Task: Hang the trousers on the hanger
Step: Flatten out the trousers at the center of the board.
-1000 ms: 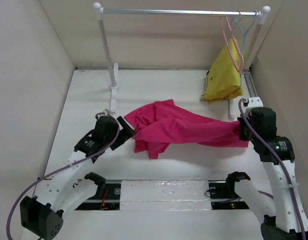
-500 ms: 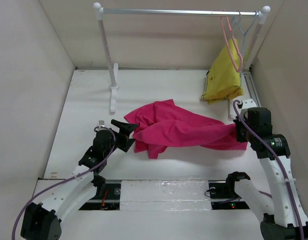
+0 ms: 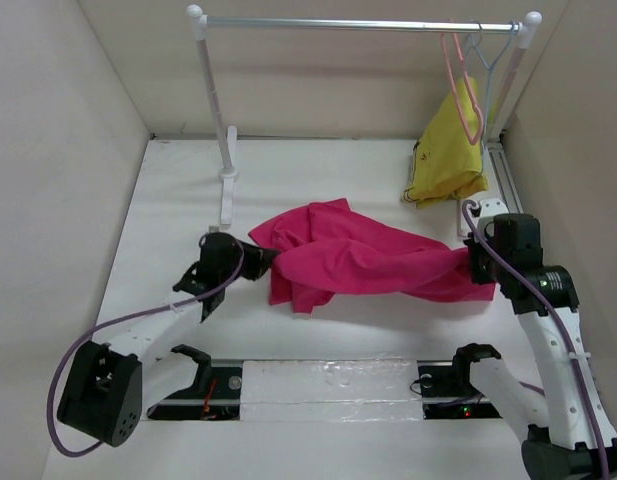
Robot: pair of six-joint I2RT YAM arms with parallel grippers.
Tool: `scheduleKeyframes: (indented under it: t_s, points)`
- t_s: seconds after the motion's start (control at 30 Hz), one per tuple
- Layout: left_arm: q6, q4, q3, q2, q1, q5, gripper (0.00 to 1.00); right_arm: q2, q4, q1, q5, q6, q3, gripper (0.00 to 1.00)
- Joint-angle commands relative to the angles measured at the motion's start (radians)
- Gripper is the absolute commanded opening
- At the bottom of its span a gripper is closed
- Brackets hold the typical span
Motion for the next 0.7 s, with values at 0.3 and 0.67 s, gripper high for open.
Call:
scheduleKeyframes:
  t_s: [0.3, 0.67]
  points:
    - [0.77, -0.666, 1.392, 0.123, -0.023, -0.384, 0.0, 0.029, 0.154, -0.007, -0.095, -0.005, 0.035, 0.0]
    - [0.6, -0.908, 0.647, -0.256, -0.023, -0.5, 0.39, -0.013, 0.019, 0.023, -0.11, -0.031, 0.047, 0.0]
